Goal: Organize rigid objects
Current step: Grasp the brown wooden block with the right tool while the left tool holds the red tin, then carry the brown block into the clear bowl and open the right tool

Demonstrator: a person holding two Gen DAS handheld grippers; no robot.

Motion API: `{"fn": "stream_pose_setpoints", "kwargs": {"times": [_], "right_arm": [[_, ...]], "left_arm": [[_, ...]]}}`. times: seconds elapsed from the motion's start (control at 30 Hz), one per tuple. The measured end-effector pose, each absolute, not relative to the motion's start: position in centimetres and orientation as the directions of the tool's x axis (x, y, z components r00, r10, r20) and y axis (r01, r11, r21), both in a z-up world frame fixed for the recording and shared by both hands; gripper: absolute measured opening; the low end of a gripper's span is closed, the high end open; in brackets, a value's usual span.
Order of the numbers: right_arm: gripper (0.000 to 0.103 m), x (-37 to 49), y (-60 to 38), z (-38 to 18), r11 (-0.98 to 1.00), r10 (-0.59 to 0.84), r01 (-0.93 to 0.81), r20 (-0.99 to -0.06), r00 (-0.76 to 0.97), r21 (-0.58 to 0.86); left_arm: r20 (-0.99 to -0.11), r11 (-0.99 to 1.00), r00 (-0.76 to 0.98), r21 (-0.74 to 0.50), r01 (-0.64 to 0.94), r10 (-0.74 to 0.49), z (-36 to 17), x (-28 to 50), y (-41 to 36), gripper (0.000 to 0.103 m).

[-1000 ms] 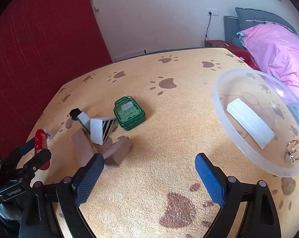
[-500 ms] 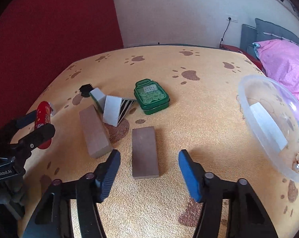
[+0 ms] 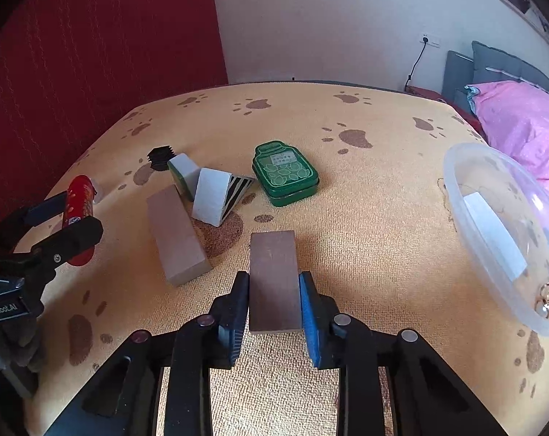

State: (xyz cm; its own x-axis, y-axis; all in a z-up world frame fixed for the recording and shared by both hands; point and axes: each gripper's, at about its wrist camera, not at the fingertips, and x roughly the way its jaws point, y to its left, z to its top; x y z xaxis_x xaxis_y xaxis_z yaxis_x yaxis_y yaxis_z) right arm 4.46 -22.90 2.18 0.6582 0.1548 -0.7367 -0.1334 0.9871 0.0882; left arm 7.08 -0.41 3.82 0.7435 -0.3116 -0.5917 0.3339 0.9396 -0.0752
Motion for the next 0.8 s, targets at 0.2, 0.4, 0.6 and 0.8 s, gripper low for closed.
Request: {"fn": "stream_pose_setpoints", "kwargs": {"times": [0.2, 0.4, 0.6, 0.8], "right_arm": [[0.029, 3.4, -24.2, 3.4, 0.984, 0.177, -0.119, -0.710, 0.682, 0.131], [0.029, 2.8, -26.2, 4.0, 0.982, 0.179, -0.085, -0.689, 0.702, 0.168], [0.029, 2.3, -28.7, 4.4, 0.981, 0.160, -0.039, -0.674, 0.722, 0.191], [0.029, 1.9, -31.9, 5.3, 0.979, 0.119, 0.020, -0.650, 0.751, 0.203]], "left_arm": [[-0.595, 0.944, 0.747, -0.064, 0.325, -0.297, 3.6, 6.8, -0.7, 0.096], [-0.602, 0.946, 0.742, -0.072, 0.317, -0.294, 3.6, 6.2, -1.1, 0.096], [-0.612, 0.946, 0.733, -0.089, 0.311, -0.298, 3.5, 5.2, -1.8, 0.096], [-0.623, 0.938, 0.716, -0.088, 0.334, -0.314, 3.5, 4.3, -3.6, 0.096]]}}
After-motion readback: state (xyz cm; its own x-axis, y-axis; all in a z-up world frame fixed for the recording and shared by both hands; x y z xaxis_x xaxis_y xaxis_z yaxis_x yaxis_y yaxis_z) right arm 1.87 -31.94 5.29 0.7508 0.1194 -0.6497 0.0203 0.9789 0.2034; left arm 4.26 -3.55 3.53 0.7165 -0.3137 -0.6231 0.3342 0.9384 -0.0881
